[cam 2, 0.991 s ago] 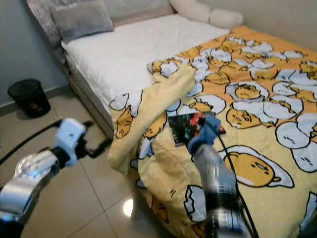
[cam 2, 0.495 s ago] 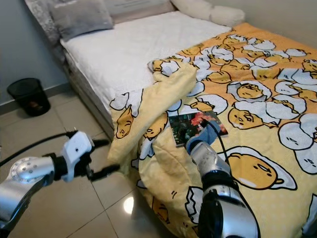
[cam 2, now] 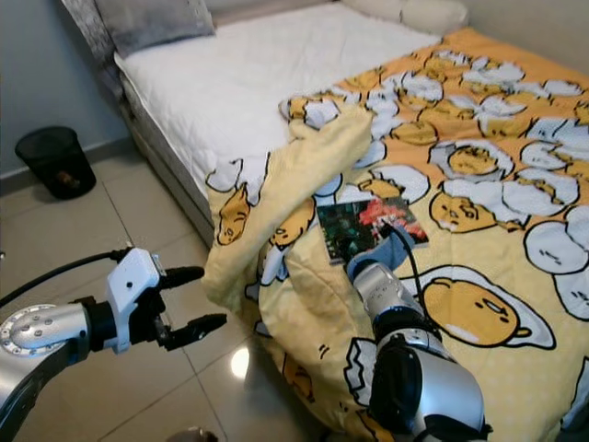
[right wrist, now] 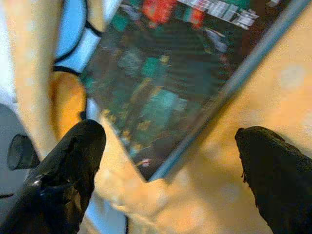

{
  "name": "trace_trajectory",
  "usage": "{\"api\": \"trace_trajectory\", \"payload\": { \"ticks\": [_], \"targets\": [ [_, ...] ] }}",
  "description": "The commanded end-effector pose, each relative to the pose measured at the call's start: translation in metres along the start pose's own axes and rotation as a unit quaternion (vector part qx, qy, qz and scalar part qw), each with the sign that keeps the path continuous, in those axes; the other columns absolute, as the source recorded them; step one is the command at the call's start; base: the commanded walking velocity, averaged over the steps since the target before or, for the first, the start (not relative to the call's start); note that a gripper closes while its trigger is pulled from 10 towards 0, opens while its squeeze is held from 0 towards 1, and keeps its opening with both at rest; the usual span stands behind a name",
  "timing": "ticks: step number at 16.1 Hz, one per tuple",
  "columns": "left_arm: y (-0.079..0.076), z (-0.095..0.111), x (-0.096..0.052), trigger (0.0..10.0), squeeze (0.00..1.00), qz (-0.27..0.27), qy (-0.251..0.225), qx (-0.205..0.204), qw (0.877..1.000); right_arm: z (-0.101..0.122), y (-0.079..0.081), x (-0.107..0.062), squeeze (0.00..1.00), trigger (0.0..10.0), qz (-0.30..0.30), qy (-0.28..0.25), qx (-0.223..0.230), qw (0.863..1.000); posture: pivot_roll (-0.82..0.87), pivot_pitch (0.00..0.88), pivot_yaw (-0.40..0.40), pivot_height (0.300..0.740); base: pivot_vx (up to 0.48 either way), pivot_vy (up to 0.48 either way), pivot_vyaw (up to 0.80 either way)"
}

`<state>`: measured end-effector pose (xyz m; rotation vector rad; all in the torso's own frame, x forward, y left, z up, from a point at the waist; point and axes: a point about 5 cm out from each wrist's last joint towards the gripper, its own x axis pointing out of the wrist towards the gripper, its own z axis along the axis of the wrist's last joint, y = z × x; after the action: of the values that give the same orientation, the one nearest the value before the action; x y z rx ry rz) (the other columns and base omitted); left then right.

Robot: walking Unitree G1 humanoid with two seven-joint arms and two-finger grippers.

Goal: Clean up the room

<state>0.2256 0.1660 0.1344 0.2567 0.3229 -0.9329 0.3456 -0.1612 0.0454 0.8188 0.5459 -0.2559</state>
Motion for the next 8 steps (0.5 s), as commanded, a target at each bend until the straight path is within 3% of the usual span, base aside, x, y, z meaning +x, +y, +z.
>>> {"api": "trace_trajectory", "payload": {
  "ticks": [1, 4, 8],
  "targets": [
    [0.001, 0.001, -0.005, 10.0, 0.0, 0.014, 0.002, 0.012, 1.0, 0.006, 0.002, 0.0, 0.0, 10.0, -0.002, -0.014, 0.009, 1.0, 0.12, 0.163, 0.018, 0.74, 0.0, 0.0, 0.0],
    [-0.002, 0.003, -0.015, 10.0, 0.0, 0.03, -0.001, 0.017, 0.999, 0.008, 0.001, 0.0, 0.0, 10.0, 0.006, -0.031, 0.053, 0.998, 0.15, 0.199, 0.016, 0.74, 0.0, 0.0, 0.0],
    [-0.007, 0.002, -0.032, 10.0, 0.0, 0.041, 0.001, 0.018, 0.999, 0.018, 0.012, 0.0, 0.0, 10.0, 0.061, -0.072, 0.13, 0.987, 0.17, 0.222, 0.012, 0.74, 0.0, 0.0, 0.0]
  ]
}}
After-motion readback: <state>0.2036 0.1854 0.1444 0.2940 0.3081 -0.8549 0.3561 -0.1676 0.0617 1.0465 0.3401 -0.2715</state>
